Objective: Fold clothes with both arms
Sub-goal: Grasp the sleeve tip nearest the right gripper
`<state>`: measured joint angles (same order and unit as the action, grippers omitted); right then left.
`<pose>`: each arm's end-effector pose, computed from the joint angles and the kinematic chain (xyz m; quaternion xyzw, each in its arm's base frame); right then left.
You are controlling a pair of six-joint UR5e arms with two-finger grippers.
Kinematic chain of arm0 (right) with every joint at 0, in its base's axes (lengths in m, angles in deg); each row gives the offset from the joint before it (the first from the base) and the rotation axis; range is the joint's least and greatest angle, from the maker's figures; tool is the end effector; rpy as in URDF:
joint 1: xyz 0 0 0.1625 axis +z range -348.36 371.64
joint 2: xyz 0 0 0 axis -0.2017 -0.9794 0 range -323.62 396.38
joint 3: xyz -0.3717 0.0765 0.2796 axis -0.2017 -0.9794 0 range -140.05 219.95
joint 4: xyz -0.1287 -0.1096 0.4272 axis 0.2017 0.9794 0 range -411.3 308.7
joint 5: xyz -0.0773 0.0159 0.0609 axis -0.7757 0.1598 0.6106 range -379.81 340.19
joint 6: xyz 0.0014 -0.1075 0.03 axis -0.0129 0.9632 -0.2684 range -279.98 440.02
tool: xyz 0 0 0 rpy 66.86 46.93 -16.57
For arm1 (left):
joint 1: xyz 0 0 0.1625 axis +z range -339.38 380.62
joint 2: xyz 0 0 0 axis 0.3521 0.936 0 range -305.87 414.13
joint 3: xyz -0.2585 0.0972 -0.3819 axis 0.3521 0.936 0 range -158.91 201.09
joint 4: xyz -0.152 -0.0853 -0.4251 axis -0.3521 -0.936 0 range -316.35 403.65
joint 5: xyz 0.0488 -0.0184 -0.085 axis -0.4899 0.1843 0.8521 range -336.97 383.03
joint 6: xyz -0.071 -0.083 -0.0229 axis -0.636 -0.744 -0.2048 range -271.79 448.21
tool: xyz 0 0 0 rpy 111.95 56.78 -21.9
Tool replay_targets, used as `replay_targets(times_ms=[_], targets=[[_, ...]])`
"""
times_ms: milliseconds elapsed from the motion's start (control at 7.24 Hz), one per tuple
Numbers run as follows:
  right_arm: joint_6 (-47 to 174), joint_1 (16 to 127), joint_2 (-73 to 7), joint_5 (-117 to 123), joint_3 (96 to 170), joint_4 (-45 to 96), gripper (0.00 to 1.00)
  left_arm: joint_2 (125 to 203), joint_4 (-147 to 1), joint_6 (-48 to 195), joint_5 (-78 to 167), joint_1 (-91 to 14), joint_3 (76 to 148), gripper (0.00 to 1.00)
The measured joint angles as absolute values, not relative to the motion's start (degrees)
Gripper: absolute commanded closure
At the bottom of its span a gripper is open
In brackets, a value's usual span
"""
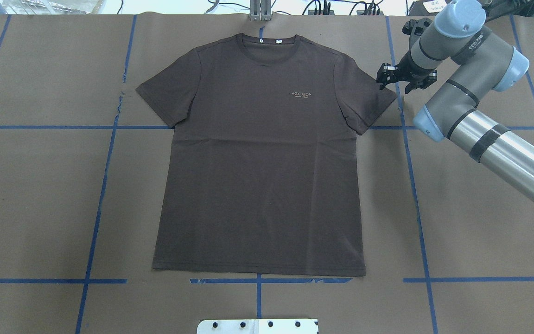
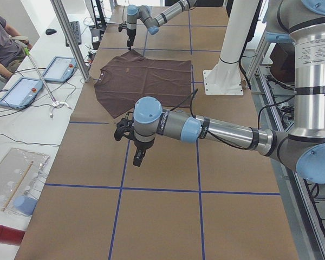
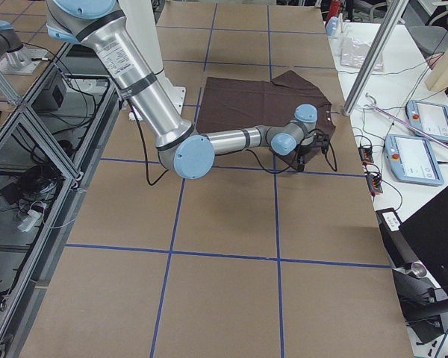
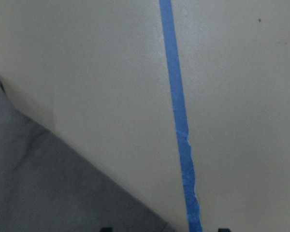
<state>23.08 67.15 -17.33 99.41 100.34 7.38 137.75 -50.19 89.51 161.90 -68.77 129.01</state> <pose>-0.4187 -0.7488 0.5067 0.0492 -0.3920 0.0975 0.9135 -0.0441 -0.4946 0.5871 0.1244 0.4092 0.0705 0.9012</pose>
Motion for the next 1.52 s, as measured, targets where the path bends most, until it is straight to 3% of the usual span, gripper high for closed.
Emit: replay_targets(times_ms=[138, 276, 414, 966, 1104, 1242, 1518], targets=[[22.93, 66.96, -17.12, 99.38, 99.84, 7.40, 0.62, 137.55, -50.21, 89.52, 162.12, -68.77, 129.13, 0.00], [22.78, 66.88, -16.99, 99.35, 99.53, 7.42, 0.89, 137.49, -50.21, 89.52, 162.20, -68.77, 129.14, 0.00], [22.67, 66.87, -17.00, 99.33, 99.37, 7.44, 0.98, 137.47, -50.21, 89.53, 162.24, -68.77, 129.13, 0.00], [21.63, 66.72, -16.86, 99.69, 99.96, 7.41, 1.00, 137.45, -50.21, 89.45, 162.25, -68.77, 128.93, 0.00], [20.97, 66.71, -16.81, 99.79, 100.53, 7.39, 0.63, 137.45, -50.21, 89.44, 162.25, -68.77, 128.92, 0.00], [20.77, 66.75, -17.00, 99.79, 100.88, 7.37, 0.43, 137.45, -50.21, 89.44, 162.25, -68.77, 128.94, 0.00], [20.65, 66.81, -17.36, 99.47, 100.79, 7.42, 0.37, 137.45, -50.16, 89.44, 162.25, -68.77, 129.01, 0.00]])
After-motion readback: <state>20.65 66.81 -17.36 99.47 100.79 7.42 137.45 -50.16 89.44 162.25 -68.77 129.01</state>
